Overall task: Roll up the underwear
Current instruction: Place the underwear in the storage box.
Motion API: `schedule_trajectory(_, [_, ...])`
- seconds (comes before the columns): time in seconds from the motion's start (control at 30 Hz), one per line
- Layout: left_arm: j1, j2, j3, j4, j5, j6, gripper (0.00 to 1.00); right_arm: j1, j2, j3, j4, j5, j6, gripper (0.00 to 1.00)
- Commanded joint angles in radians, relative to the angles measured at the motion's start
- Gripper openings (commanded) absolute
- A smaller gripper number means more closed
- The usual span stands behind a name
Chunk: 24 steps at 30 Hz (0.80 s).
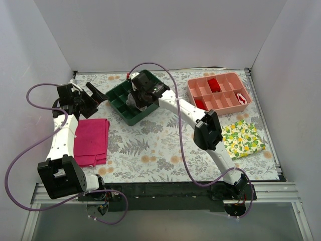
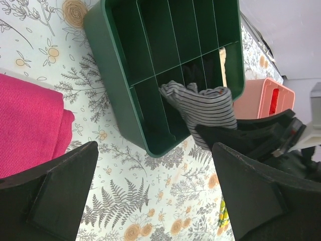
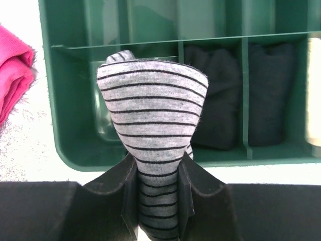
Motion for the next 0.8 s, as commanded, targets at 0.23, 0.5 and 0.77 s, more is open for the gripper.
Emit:
schedule_trajectory(0.23, [0.010,-0.023,-0.025,0.006,0.052,0.013,0.98,0.021,0.074,0.061,0.013,-0.023,0.003,0.01])
schedule_trajectory(0.5, [0.008,-0.014,-0.039,0.011,0.070,0.018,0.98,-0.016,0.088,0.052,0.049,-0.130,0.073,0.01])
schedule_trajectory(0.77, [0.011,-0.012,-0.051,0.023,0.083,0.012,0.98,-0.050,0.111,0.057,0.063,-0.197,0.109,0.01])
